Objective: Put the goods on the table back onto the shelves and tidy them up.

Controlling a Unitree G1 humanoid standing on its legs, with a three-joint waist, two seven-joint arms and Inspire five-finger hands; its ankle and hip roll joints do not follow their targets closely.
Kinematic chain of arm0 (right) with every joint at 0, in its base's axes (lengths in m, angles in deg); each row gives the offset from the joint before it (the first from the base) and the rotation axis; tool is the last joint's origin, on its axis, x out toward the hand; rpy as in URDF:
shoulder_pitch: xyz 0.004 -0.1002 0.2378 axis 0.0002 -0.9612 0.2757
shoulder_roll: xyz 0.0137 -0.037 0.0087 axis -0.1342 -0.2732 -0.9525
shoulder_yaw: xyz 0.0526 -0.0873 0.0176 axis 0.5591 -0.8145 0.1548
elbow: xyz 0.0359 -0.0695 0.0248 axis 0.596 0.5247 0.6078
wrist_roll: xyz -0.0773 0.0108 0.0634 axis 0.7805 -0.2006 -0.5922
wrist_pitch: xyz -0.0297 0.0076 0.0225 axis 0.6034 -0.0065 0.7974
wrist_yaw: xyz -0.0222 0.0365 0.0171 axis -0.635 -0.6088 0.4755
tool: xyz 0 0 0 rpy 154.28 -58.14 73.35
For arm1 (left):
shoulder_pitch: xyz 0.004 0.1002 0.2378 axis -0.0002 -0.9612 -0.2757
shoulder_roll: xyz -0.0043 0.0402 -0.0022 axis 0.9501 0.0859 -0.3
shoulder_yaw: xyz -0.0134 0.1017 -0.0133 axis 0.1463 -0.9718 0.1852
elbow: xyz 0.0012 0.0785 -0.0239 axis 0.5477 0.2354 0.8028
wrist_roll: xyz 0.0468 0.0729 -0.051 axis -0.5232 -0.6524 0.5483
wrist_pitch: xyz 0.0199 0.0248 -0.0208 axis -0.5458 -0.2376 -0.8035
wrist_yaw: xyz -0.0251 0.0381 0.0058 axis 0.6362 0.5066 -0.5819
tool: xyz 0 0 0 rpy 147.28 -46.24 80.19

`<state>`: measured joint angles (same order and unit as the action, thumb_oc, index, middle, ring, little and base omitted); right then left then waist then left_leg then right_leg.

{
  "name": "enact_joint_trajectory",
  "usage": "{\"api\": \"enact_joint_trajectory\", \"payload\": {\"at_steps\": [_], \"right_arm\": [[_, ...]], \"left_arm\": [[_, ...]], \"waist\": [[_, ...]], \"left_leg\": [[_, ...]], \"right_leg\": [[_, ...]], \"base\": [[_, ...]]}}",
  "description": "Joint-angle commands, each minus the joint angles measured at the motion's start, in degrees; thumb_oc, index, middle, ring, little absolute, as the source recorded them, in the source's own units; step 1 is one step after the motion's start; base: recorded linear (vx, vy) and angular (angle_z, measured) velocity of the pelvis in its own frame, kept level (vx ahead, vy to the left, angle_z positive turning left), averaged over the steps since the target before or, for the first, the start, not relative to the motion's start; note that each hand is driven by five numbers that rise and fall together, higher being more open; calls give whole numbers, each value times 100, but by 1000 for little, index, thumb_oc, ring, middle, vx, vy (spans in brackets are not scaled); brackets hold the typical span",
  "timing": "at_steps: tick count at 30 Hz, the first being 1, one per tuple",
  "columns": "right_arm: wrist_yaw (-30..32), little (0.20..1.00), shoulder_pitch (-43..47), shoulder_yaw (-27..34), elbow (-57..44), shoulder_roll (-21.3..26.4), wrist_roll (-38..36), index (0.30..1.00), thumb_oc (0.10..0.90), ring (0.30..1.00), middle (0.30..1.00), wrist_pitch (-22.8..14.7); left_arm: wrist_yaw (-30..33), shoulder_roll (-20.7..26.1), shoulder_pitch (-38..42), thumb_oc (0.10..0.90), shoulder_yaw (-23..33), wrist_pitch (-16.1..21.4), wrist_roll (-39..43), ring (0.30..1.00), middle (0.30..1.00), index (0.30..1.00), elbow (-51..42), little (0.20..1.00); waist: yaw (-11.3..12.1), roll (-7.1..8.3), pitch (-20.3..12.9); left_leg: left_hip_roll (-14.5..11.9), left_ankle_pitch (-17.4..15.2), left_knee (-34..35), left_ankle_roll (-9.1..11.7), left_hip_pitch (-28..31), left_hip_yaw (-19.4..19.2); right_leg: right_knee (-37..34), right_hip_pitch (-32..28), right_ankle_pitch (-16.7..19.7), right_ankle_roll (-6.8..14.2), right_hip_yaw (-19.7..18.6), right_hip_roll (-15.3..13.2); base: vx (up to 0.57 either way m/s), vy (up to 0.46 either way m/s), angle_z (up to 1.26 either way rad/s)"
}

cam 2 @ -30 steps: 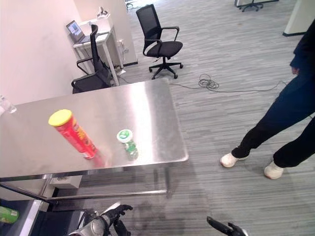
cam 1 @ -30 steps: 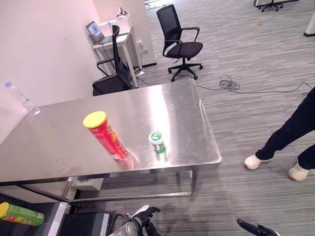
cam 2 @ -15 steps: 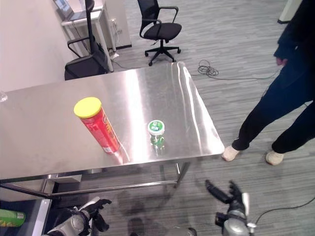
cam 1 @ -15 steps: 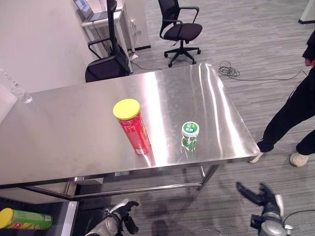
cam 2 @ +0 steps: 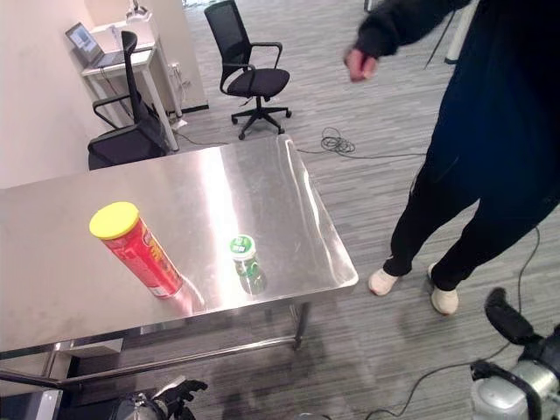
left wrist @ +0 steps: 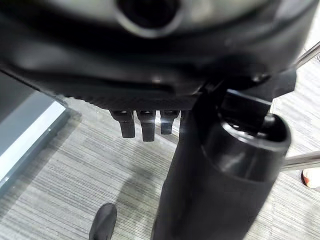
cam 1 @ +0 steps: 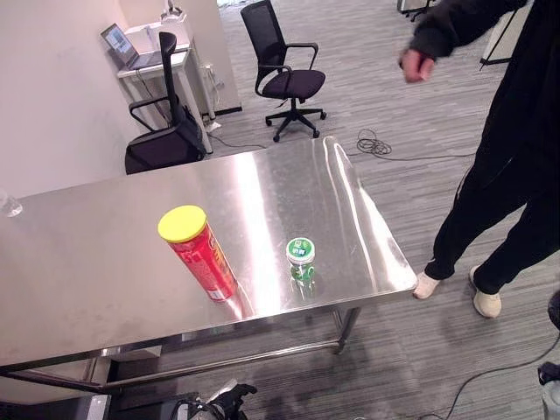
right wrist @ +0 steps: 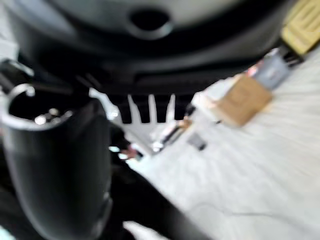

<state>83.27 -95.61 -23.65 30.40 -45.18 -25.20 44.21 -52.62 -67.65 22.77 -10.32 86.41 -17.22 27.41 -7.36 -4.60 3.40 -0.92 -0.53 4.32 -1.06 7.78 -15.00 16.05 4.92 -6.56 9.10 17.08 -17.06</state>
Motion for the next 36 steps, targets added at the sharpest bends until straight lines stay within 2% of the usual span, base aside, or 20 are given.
{"api": "enact_joint_trajectory", "payload": {"at_steps": [1, 2, 3, 4, 5, 6, 7, 8, 9, 10, 12, 13, 23, 28, 36], "right_arm": [[-469, 900, 336, 71, -1146, 274, 535, 900, 800, 900, 900, -1250], [-751, 900, 299, -23, -1259, 346, 352, 900, 800, 900, 900, -1455], [-1316, 900, 213, -1, -1506, 429, -153, 900, 800, 900, 900, -1760], [-1326, 900, 206, 6, -1510, 429, -162, 900, 800, 900, 900, -1759], [-1880, 900, 189, -14, -1709, 499, -671, 900, 800, 900, 900, -1978], [-2134, 900, 178, -24, -1808, 587, -836, 900, 800, 900, 900, -2034], [-2181, 900, 168, -5, -1812, 594, -879, 900, 800, 900, 900, -2035], [-2593, 900, 172, -138, -1868, 779, -1151, 900, 800, 900, 900, -2046], [-2625, 900, 179, -136, -1849, 798, -1188, 900, 800, 900, 900, -2053], [-3129, 900, 83, -271, -1980, 1028, -1318, 900, 800, 900, 900, -1994], [-3314, 900, 25, -318, -1975, 1183, -1375, 900, 800, 900, 900, -1950], [-3608, 900, -9, -440, -1906, 1357, -1463, 900, 800, 900, 900, -1859], [-4431, 900, 148, -1215, -1654, 1644, -2098, 900, 800, 900, 900, -1712], [-4563, 900, 241, -1423, -1569, 1476, -2475, 900, 800, 900, 900, -1760], [-4530, 900, 222, -1445, -1577, 1331, -2246, 900, 800, 900, 900, -1757]], "left_arm": [[276, 315, 294, 800, 538, 209, -25, 900, 900, 900, 211, 900], [285, 352, 239, 800, 582, 245, -37, 900, 900, 900, 197, 900], [253, 408, 145, 800, 683, 308, -15, 900, 900, 900, 131, 900], [251, 409, 141, 800, 681, 307, -15, 900, 900, 900, 127, 900], [183, 452, 51, 800, 720, 332, 21, 900, 900, 900, 24, 900], [124, 490, 19, 800, 742, 352, 36, 900, 900, 900, -26, 900], [110, 495, 5, 800, 745, 348, 40, 900, 900, 900, -45, 900], [35, 549, -46, 800, 740, 366, 34, 900, 900, 900, -114, 900], [28, 550, -60, 800, 748, 363, 36, 900, 900, 900, -127, 900], [-100, 580, -121, 800, 801, 369, 26, 900, 900, 900, -175, 900], [-137, 596, -148, 800, 812, 363, 6, 900, 900, 900, -183, 900], [-194, 609, -148, 800, 825, 356, 8, 900, 900, 900, -149, 900], [-367, 595, -269, 800, 730, 399, 18, 900, 900, 900, -206, 900], [-369, 611, -338, 800, 746, 416, 55, 900, 900, 900, -238, 900], [-379, 611, -388, 800, 777, 433, 8, 900, 900, 900, -279, 900]], "waist": [[91, 587, 40], [89, 597, 50], [82, 623, 50], [82, 622, 47], [95, 633, 37], [115, 646, 32], [108, 643, 28], [161, 658, 18], [149, 653, 13], [194, 675, 24], [200, 677, 5], [225, 691, 2], [353, 663, 16], [399, 641, 22], [415, 595, -3]], "left_leg": [[-24, -426, 68, 226, -41, 265], [-30, -430, 68, 233, -28, 250], [-32, -423, 68, 237, -36, 236], [-31, -423, 68, 237, -37, 237], [-31, -419, 68, 249, -38, 236], [-33, -417, 68, 255, -39, 240], [-33, -416, 68, 256, -38, 244], [-34, -407, 68, 268, -36, 246], [-35, -406, 68, 270, -36, 249], [-48, -398, 68, 287, -21, 244], [-55, -386, 68, 298, -30, 241], [-75, -377, 68, 313, -20, 242], [-191, -322, 68, 403, 29, 231], [-234, -293, 68, 434, 25, 233], [-316, -267, 68, 492, 37, 244]], "right_leg": [[-927, -433, 1560, 433, -151, -445], [-905, -430, 1560, 439, -151, -448], [-901, -422, 1577, 445, -149, -453], [-901, -421, 1577, 445, -148, -454], [-902, -433, 1579, 454, -134, -454], [-910, -444, 1583, 461, -127, -456], [-915, -451, 1584, 462, -121, -456], [-935, -471, 1600, 471, -86, -459], [-945, -478, 1604, 471, -80, -458], [-955, -506, 1605, 476, -54, -452], [-973, -514, 1614, 484, -31, -451], [-985, -531, 1593, 475, -29, -443], [-1123, -672, 1414, 402, 17, -348], [-1167, -720, 1363, 376, 59, -314], [-1274, -819, 1253, 329, 103, -228]], "base": [[-24, -6, 5], [-50, -16, 5], [0, 0, 0], [-18, -16, 5], [-4, -16, 6], [-3, -16, 8], [1, -16, 11], [2, -9, 13], [-9, -23, 20], [-13, -20, 14], [-6, -10, 5], [0, 0, 0], [0, 0, 0], [0, 0, 0], [4, -15, 1]]}}
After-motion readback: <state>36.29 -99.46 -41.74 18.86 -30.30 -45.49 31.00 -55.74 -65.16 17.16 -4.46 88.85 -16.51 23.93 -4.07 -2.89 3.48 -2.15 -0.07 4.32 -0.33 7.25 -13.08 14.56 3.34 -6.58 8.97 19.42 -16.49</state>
